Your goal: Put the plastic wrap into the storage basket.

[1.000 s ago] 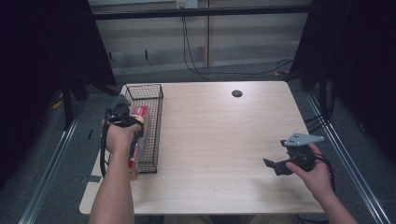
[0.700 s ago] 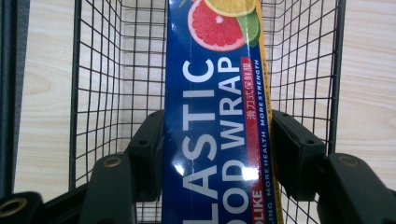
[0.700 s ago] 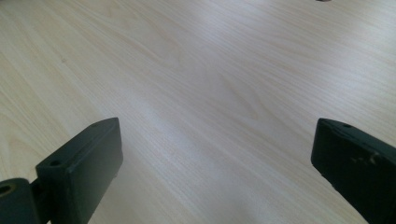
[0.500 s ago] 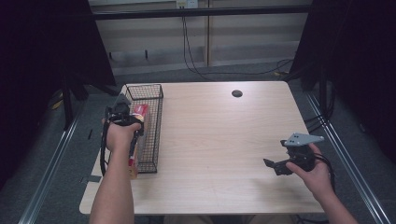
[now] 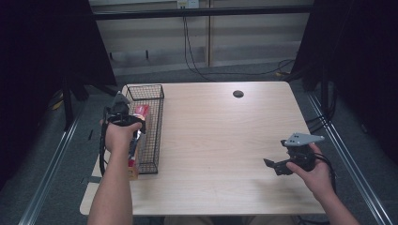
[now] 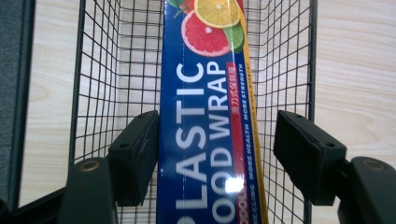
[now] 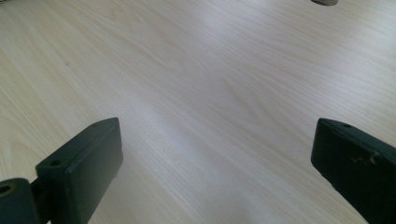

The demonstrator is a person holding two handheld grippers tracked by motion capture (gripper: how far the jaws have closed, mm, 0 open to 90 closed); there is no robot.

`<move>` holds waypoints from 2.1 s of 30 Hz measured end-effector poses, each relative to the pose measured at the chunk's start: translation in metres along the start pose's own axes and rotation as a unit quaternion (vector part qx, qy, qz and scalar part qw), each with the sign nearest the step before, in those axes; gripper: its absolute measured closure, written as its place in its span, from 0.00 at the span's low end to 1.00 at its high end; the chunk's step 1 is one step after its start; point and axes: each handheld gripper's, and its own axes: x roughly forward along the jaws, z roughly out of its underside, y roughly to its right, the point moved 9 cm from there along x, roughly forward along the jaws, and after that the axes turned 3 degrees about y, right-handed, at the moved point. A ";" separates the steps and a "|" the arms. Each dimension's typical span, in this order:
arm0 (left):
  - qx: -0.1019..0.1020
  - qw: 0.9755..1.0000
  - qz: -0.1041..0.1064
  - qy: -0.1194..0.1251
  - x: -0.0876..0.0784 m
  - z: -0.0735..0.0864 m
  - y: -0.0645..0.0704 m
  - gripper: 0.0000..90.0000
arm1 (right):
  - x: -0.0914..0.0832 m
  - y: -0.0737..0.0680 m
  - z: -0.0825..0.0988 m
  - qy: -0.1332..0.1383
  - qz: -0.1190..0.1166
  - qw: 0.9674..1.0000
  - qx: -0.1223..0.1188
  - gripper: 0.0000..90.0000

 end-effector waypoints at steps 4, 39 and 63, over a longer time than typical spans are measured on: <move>0.010 1.000 0.000 0.008 -0.009 0.000 0.000 0.31 | 0.002 -0.002 -0.002 0.001 -0.004 1.000 0.000 0.02; 0.057 0.990 0.117 0.059 -0.043 0.001 0.088 0.26 | -0.002 -0.005 -0.002 0.002 -0.003 1.000 -0.004 0.02; 0.100 0.979 0.165 0.063 -0.031 0.020 0.139 0.24 | 0.000 -0.006 -0.002 0.001 -0.006 1.000 -0.006 0.02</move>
